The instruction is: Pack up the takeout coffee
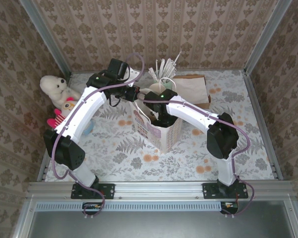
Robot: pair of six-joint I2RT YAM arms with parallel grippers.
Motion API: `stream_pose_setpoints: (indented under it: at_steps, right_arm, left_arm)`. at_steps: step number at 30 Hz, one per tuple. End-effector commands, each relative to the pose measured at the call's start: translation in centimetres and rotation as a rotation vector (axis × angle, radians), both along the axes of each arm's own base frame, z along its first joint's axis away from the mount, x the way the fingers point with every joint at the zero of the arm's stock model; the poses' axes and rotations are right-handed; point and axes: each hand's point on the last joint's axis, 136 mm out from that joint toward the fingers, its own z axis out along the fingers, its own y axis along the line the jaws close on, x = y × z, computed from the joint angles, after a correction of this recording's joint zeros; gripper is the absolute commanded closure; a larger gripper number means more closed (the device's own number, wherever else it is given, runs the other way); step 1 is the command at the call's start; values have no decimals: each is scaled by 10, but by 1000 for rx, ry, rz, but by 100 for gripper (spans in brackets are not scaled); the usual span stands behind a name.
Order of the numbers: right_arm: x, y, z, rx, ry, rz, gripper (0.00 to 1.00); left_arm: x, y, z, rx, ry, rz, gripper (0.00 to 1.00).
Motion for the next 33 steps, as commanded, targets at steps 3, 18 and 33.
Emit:
stream_pose_setpoints:
  at_steps: [3, 18, 33]
  right_arm:
    - [3, -5, 4, -4, -33, -1, 62]
    - [7, 1, 12, 48, -78, -1, 63]
    - [11, 3, 16, 66, -104, 6, 64]
  left_arm:
    - [-3, -1, -1, -3, 14, 4, 100]
    - [-3, -2, -1, -3, 14, 3, 100]
    - [-3, -2, 0, -1, 12, -2, 100]
